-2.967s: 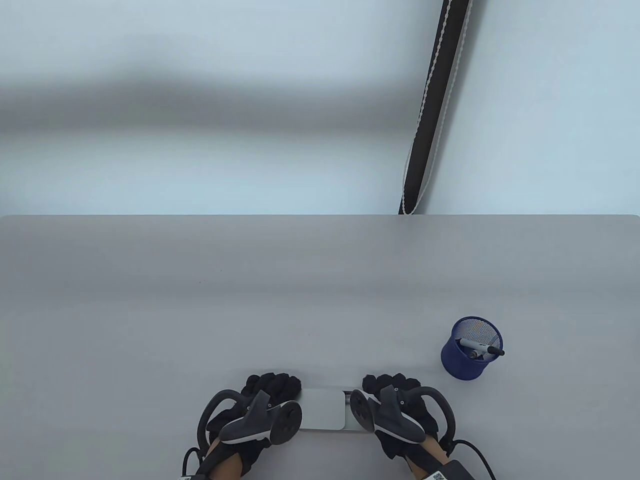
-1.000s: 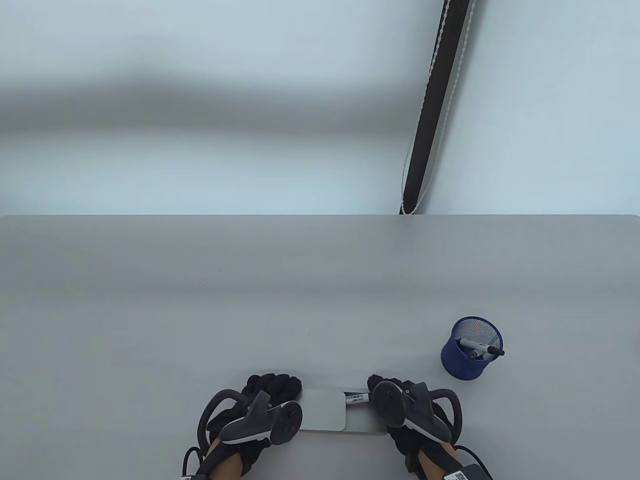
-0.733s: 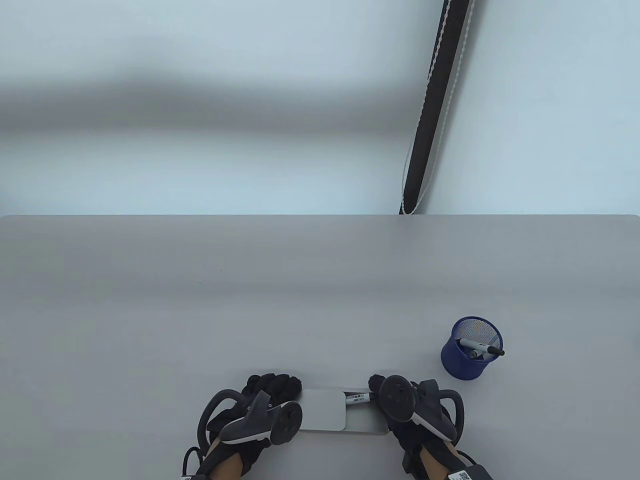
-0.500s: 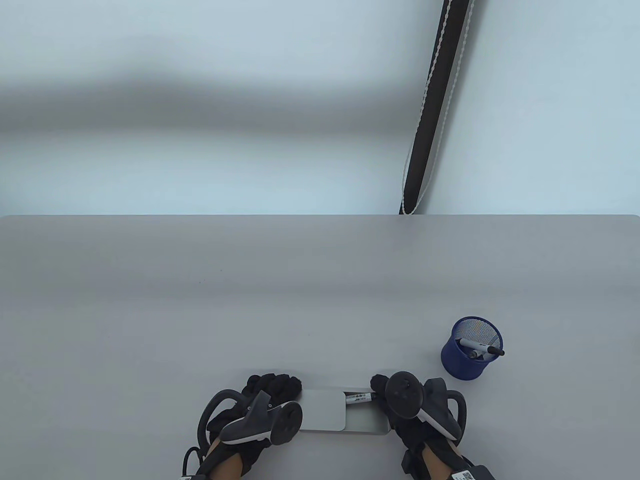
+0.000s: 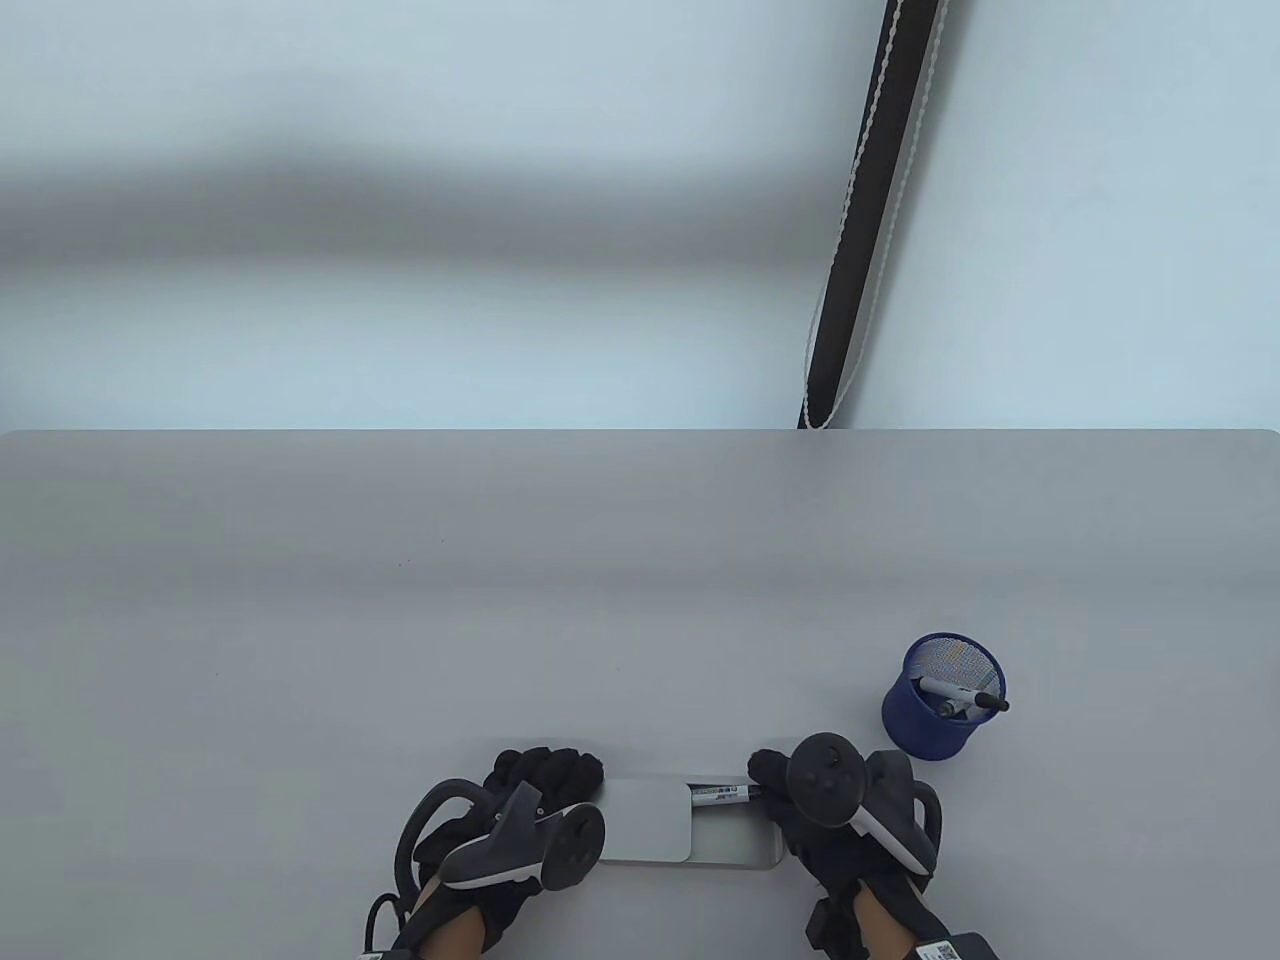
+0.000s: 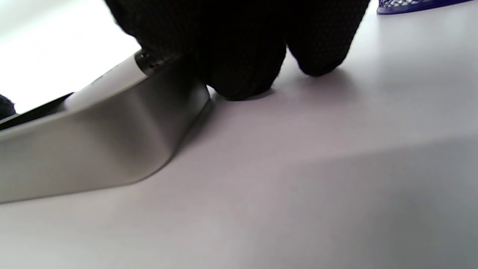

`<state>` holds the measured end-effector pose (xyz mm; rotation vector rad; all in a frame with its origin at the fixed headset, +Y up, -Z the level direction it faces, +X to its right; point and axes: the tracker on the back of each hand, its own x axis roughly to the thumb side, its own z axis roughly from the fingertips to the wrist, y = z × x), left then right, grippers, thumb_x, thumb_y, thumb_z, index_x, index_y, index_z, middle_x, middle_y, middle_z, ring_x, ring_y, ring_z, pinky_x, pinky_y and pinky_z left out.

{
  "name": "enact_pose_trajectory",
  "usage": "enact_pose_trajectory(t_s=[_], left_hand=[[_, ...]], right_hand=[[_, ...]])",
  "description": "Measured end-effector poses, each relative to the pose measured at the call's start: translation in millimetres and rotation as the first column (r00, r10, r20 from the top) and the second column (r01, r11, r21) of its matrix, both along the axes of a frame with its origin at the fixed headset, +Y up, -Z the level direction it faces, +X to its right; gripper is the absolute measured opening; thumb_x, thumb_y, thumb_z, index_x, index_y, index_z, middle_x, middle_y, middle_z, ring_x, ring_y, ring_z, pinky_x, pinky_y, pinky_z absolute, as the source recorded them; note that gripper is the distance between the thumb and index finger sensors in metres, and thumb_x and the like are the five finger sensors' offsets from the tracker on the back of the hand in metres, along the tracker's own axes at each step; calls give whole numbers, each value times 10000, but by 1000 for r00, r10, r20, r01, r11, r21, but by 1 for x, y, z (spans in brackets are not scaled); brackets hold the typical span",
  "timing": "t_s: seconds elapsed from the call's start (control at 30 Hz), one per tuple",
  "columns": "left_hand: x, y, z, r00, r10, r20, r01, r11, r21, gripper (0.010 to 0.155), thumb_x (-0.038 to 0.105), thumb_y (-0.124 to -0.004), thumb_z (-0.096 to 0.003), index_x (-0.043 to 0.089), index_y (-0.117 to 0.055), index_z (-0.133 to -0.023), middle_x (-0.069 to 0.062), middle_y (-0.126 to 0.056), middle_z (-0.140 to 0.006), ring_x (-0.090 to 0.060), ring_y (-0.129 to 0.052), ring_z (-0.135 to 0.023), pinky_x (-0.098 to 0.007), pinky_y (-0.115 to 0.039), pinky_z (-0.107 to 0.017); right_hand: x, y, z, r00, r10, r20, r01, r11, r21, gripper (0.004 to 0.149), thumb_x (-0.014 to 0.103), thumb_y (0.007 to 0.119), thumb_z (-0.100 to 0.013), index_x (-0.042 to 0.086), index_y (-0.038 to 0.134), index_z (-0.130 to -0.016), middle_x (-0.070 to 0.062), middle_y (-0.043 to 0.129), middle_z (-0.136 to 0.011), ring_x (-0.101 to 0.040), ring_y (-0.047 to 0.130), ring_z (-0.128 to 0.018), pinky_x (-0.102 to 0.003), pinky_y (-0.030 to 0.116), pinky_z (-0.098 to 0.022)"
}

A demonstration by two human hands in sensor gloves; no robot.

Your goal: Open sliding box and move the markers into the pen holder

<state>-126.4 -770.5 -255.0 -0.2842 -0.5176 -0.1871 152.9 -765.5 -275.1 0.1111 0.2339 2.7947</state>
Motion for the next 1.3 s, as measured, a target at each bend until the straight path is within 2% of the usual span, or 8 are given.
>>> enact_pose_trajectory(t_s=[0.77, 1.3], left_hand=[[0, 0, 0, 1000, -3, 2, 3, 1000, 2, 760, 644, -629, -448, 298, -374, -1075, 27, -468, -1168, -220, -592, -1072, -400, -567, -830], [0, 0, 0, 1000, -3, 3, 3, 1000, 2, 761, 642, -629, -448, 295, -375, -1075, 25, -470, -1168, -222, -594, -1071, -401, -568, -829]], right_hand=[[21, 2, -5, 997, -62, 47, 66, 994, -89, 438, 292, 780, -414, 266, 798, -851, -67, 893, -803, -175, 976, -589, -438, 792, -538], [32, 6, -7, 993, -89, 82, 98, 990, -103, 439, 291, 780, -414, 244, 809, -850, -80, 897, -794, -188, 973, -579, -445, 786, -537]])
